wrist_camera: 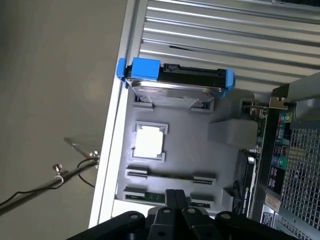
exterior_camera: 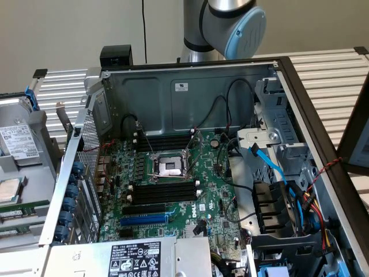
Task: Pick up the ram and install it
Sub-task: 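Reach for the ram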
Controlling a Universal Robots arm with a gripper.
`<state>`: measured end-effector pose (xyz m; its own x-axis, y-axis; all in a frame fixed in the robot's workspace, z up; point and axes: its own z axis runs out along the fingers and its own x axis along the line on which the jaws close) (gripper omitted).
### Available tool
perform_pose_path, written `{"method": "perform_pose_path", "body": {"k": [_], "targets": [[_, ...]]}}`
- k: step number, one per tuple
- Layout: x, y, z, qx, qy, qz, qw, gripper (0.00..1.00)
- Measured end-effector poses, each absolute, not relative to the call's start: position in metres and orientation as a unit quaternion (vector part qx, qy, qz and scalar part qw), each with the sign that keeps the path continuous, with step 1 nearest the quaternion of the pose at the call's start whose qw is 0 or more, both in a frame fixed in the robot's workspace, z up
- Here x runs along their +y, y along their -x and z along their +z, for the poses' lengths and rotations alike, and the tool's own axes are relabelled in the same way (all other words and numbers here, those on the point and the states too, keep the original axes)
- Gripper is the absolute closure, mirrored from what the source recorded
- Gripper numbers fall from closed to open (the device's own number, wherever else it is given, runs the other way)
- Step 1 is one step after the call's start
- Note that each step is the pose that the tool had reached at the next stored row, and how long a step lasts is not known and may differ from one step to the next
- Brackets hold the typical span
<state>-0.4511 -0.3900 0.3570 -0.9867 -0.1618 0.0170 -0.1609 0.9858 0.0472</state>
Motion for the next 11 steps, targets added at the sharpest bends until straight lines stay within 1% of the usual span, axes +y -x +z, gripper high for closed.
{"method": "perform_pose_path", "body": {"k": [11], "targets": [[-0.39, 0.4511, 0.3564, -0.983, -0.18, -0.022, 0.013, 0.89]]}}
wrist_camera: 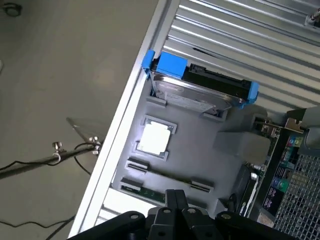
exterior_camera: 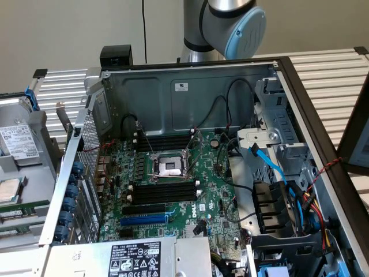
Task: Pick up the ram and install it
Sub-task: 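Reach for the ram, then pick up the ram and move it above insertion slot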
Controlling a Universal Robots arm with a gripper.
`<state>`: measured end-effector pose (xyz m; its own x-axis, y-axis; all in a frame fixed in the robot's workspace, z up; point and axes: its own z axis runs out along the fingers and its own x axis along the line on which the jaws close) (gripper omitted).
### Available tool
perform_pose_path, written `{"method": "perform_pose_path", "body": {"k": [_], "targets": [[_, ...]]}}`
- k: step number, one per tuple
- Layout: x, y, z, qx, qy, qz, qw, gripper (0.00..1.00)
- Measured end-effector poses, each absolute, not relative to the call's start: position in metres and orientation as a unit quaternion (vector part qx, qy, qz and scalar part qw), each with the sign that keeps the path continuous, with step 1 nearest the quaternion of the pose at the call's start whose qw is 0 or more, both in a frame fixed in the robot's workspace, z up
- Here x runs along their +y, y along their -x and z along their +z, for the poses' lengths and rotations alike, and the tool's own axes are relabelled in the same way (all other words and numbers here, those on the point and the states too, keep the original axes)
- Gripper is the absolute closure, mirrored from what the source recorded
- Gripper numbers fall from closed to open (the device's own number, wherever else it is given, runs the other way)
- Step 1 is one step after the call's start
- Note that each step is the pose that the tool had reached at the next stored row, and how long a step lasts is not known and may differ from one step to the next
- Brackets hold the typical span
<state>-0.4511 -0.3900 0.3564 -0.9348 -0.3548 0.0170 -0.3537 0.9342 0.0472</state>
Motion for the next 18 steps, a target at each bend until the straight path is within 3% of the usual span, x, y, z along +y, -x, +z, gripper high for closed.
{"method": "perform_pose_path", "body": {"k": [18], "targets": [[-0.39, 0.451, 0.3539, -0.94, -0.339, -0.02, 0.016, 0.89]]}}
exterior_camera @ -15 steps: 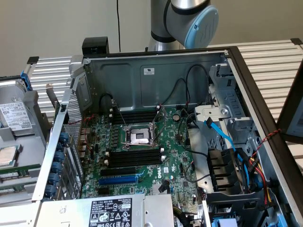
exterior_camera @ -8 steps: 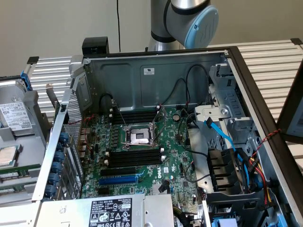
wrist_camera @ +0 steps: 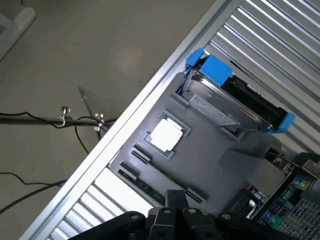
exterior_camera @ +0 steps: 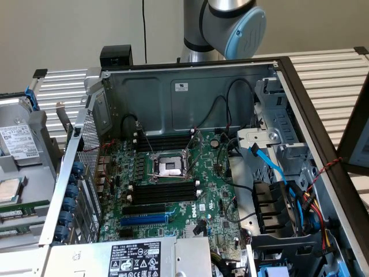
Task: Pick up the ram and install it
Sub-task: 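Pick up the ram and move it above insertion slot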
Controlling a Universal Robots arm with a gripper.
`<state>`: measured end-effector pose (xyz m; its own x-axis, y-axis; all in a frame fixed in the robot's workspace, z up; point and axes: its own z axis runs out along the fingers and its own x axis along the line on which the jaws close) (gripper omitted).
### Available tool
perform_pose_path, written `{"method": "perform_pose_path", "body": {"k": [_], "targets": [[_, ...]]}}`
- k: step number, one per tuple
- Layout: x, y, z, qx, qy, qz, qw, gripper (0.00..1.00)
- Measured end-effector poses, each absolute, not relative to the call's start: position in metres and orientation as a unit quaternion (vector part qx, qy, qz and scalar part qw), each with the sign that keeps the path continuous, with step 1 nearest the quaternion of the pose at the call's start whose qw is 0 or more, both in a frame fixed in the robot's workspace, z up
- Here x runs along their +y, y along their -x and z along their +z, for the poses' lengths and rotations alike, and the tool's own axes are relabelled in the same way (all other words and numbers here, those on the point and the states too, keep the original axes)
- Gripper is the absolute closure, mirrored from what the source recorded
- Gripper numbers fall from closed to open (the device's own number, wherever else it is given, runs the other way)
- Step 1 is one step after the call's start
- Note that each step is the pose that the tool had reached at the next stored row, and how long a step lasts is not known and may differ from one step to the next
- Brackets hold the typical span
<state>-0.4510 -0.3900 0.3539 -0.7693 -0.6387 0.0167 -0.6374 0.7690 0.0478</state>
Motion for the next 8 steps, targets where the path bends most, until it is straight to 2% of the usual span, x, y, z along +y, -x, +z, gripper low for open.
{"method": "perform_pose_path", "body": {"k": [8], "targets": [[-0.39, 0.4511, 0.3492, -0.913, -0.406, -0.019, 0.017, 0.89]]}}
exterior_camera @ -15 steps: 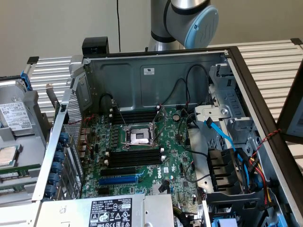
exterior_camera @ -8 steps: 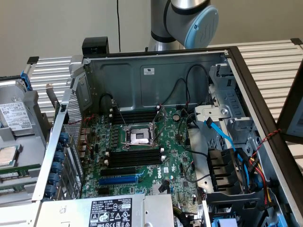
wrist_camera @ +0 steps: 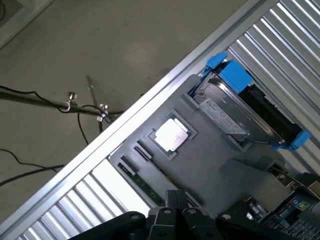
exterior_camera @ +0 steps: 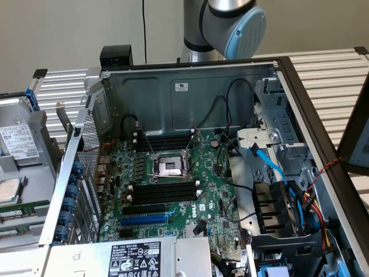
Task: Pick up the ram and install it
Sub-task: 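Pick up the ram and move it above insertion slot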
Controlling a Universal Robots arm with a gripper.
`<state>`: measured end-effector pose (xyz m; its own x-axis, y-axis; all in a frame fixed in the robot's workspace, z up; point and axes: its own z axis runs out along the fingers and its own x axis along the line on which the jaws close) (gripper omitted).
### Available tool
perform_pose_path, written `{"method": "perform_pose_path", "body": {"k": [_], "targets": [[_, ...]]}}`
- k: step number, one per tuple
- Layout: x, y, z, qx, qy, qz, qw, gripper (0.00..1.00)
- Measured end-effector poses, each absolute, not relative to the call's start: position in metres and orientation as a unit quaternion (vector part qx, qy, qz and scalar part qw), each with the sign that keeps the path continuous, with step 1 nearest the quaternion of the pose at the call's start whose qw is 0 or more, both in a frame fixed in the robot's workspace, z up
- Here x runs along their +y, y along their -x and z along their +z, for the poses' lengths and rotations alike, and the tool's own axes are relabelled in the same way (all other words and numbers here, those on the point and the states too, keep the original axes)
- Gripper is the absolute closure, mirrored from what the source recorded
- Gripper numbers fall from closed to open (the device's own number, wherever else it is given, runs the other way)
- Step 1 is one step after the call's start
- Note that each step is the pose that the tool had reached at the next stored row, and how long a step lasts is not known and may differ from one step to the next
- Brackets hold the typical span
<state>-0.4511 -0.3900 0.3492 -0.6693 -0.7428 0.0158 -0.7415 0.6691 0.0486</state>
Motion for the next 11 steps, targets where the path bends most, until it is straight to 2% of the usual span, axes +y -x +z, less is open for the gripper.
{"method": "perform_pose_path", "body": {"k": [8, 9, 11], "targets": [[-0.39, 0.451, 0.339, -0.881, -0.472, -0.018, 0.018, 0.88], [-0.39, 0.451, 0.338, -0.877, -0.48, -0.018, 0.019, 0.82], [-0.39, 0.451, 0.335, -0.868, -0.495, -0.017, 0.019, 0.82]]}}
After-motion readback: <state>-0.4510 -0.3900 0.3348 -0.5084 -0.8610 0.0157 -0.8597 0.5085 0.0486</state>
